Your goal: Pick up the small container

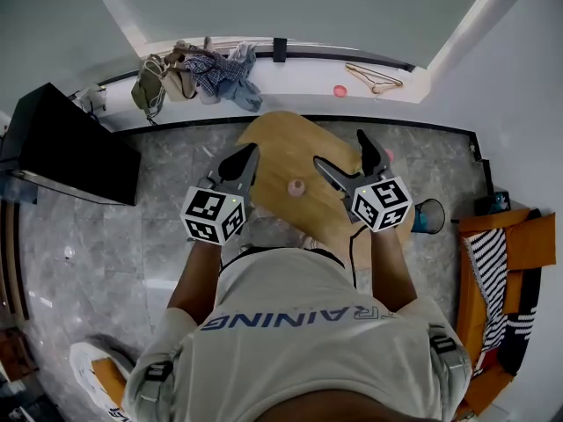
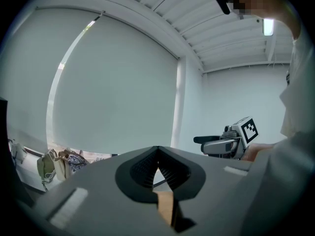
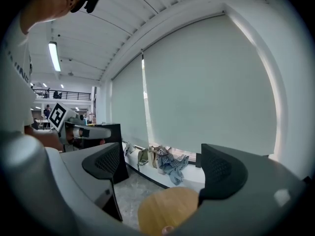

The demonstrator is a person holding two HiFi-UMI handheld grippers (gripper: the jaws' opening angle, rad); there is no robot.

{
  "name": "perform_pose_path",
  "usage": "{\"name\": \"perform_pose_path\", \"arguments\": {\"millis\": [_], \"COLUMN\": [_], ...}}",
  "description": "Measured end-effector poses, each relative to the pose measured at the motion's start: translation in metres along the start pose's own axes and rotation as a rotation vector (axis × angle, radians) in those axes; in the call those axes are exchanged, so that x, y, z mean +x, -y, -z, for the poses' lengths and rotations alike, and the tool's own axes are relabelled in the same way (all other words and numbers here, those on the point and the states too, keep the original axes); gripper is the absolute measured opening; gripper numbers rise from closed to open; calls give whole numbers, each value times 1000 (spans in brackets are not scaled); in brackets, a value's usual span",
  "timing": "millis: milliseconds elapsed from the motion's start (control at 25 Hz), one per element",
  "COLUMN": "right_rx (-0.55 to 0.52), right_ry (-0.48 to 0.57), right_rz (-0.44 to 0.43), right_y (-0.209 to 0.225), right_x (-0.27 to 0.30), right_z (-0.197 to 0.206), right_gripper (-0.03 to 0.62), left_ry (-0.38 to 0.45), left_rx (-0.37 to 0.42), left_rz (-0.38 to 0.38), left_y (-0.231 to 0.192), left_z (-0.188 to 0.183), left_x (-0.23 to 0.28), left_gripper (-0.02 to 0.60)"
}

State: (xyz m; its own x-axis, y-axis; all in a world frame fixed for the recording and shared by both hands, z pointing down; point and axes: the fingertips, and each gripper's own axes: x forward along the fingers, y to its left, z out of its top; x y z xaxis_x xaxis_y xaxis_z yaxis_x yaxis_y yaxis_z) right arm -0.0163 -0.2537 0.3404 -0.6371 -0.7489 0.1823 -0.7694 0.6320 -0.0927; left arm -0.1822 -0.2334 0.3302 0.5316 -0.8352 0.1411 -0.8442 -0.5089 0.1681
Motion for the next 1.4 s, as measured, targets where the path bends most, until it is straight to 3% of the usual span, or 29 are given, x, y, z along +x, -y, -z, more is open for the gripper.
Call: {"name": "perform_pose_path", "arguments": {"millis": [520,720,960,1160,1400], "right_rx": [71,102,130,137,139], "right_ry": [-142,-215,-320,-445,-498], "right_rz": [14,41,34,-18,-56], "right_y": [18,37,50,51,48], "right_x": [15,23,43,67,93], "right_z": [65,118,195,271,333], "right_gripper": [525,497,485,497,494], "left_ry": [-151,-246,-302,-356,-422], "left_rx": [-57,-87,-126,-166,-222], "left_rz": [-11,-29,-29,-94,-163], "left_y": [-15,-21,-25,-41,-69], "left_z": [49,88,121,163,227], "left_x": [23,43,63,63,67], "left_gripper": [0,0,0,0,0]}}
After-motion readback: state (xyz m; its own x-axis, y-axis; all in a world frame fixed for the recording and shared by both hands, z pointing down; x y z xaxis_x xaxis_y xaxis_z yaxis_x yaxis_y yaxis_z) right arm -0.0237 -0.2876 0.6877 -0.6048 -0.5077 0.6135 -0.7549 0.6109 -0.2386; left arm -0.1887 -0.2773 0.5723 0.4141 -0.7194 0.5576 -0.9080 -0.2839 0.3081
